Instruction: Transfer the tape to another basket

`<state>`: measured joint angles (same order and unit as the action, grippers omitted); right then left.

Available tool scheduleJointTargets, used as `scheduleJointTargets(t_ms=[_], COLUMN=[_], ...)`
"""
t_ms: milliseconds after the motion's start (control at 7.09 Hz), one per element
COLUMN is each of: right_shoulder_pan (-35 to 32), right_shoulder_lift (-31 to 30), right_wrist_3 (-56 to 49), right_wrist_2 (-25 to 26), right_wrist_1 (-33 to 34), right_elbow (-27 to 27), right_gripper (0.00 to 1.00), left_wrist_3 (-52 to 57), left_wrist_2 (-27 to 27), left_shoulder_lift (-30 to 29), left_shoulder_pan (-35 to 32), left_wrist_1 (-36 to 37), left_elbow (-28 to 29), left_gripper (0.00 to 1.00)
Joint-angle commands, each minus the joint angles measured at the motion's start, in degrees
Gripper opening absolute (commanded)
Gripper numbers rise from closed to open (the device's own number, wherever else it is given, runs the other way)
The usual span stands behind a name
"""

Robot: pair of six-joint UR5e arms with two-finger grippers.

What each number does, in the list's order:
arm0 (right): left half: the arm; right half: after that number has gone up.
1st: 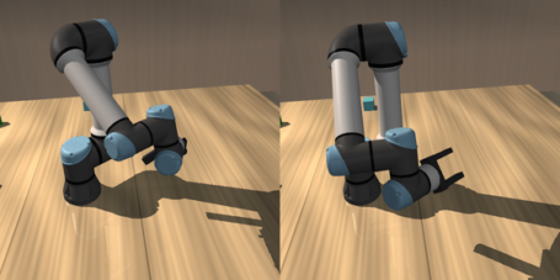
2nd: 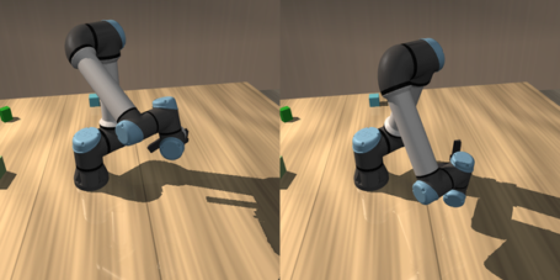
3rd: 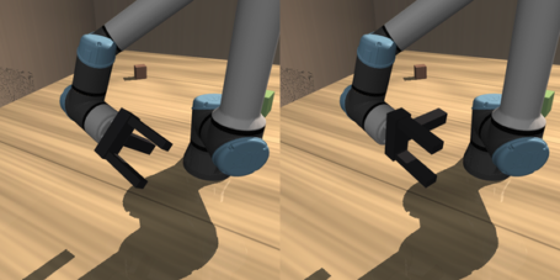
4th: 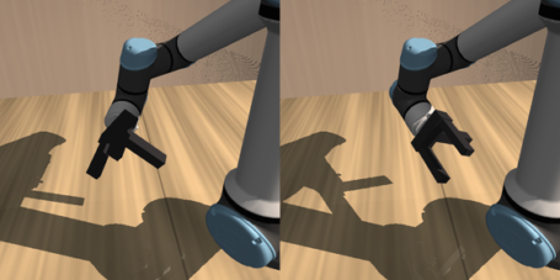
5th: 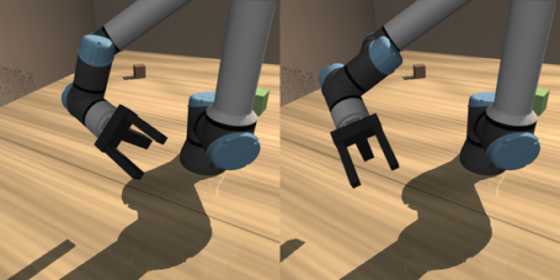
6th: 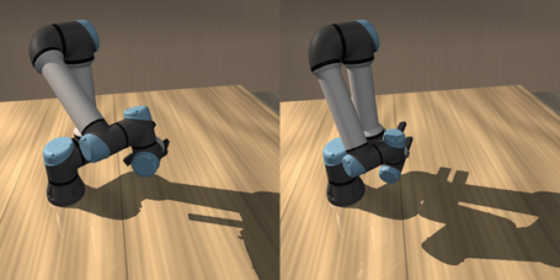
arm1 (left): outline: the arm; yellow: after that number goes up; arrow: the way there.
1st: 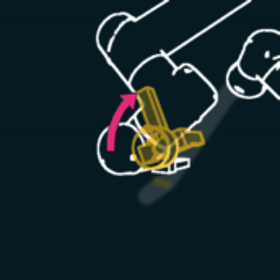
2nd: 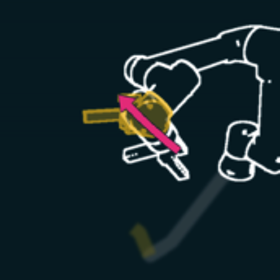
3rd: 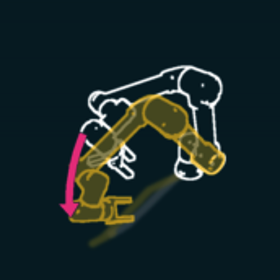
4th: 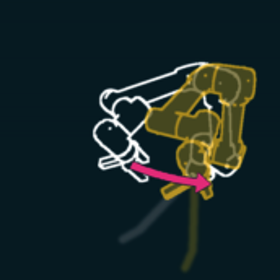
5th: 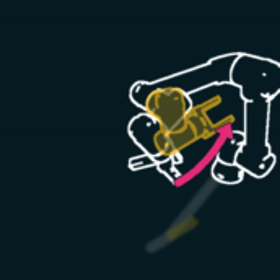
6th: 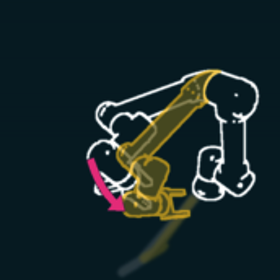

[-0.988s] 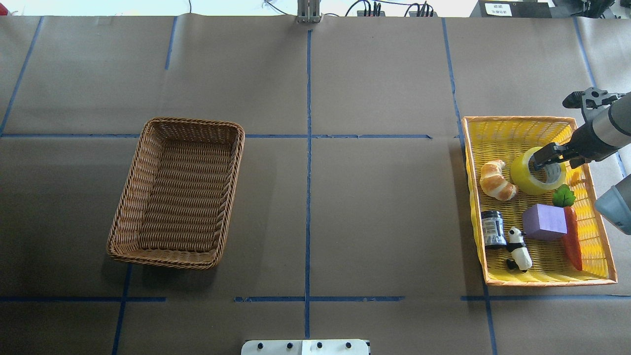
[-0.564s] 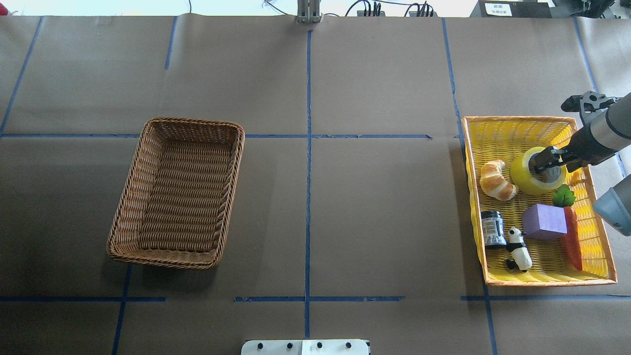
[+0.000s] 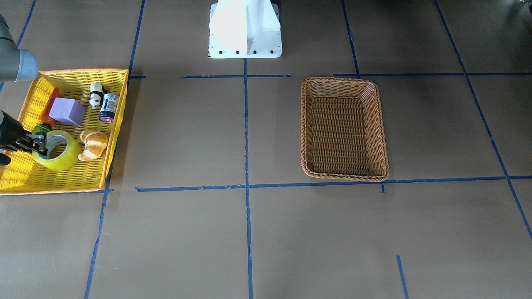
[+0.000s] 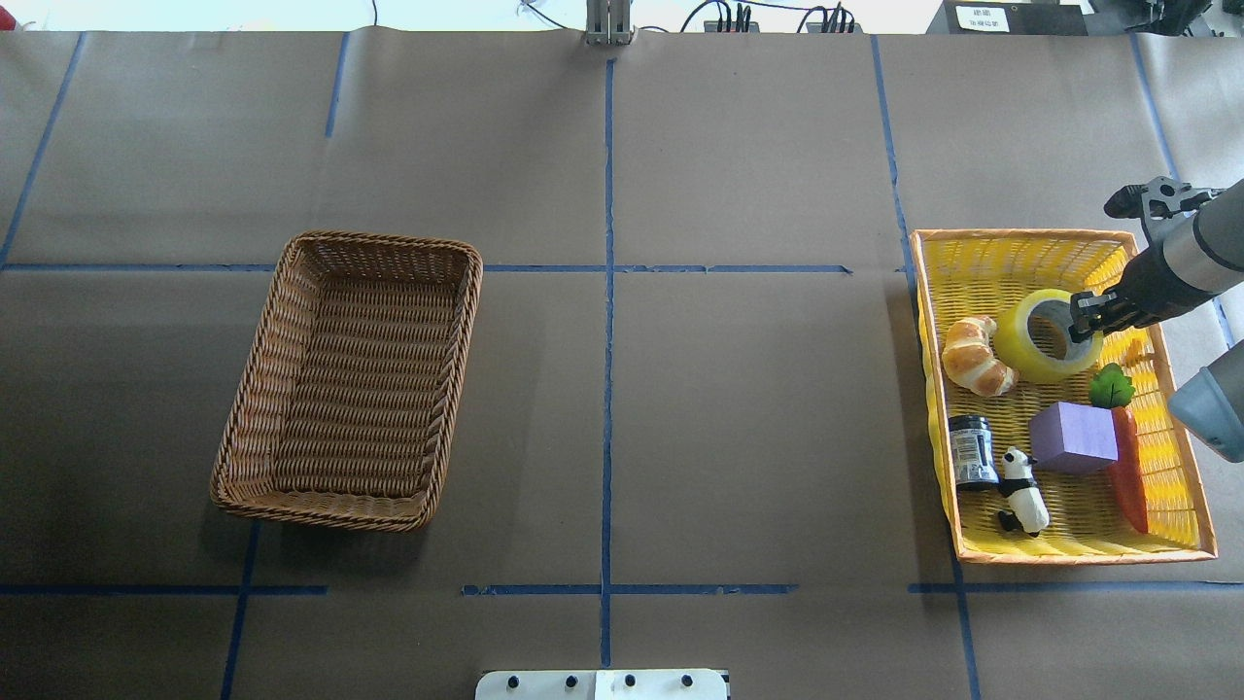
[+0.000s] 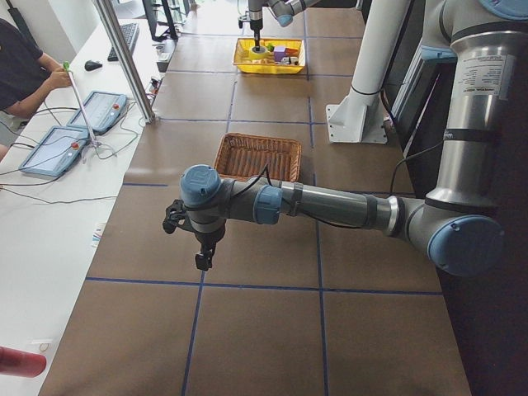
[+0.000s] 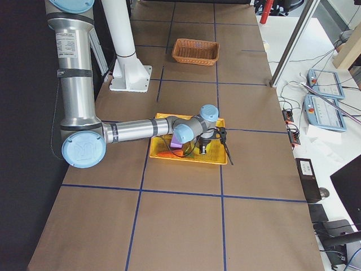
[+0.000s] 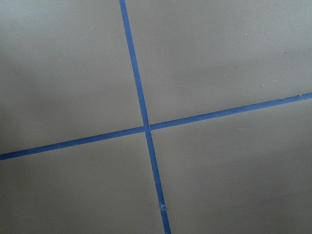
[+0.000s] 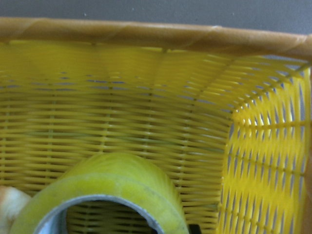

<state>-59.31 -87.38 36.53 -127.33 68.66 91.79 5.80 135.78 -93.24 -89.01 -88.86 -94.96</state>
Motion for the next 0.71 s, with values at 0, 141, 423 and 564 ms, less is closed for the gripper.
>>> scheduleJointTargets(t_ms=[0,141,423,564], right_shoulder_pan=[-4.0,-8.2,-11.2,-11.1], right_shoulder_lift=[-0.2,-0.6,-0.9,0.0], right_wrist_3=[-0.3,-0.4,0.6,3.2], right_wrist_2=[-2.5,-7.1,-11.7,-11.8], right_wrist_1=[-2.5,-5.5,-11.4,-12.1], right_elbow=[0.7,0.7,1.5,3.4], right_gripper=[0.0,0.0,0.0,0.0], left_wrist_3=[-0.1,-0.1,-0.1,0.0], left_wrist_2=[0.0,0.0,0.0,0.1], left_shoulder_lift=[0.1,0.3,0.7,0.7], left_shoulder_pan=[0.0,0.0,0.0,0.0], left_wrist_1=[0.2,0.3,0.3,0.1], left_elbow=[-0.8,-1.5,-2.2,-2.2], left_gripper=[1.0,1.0,1.0,1.0])
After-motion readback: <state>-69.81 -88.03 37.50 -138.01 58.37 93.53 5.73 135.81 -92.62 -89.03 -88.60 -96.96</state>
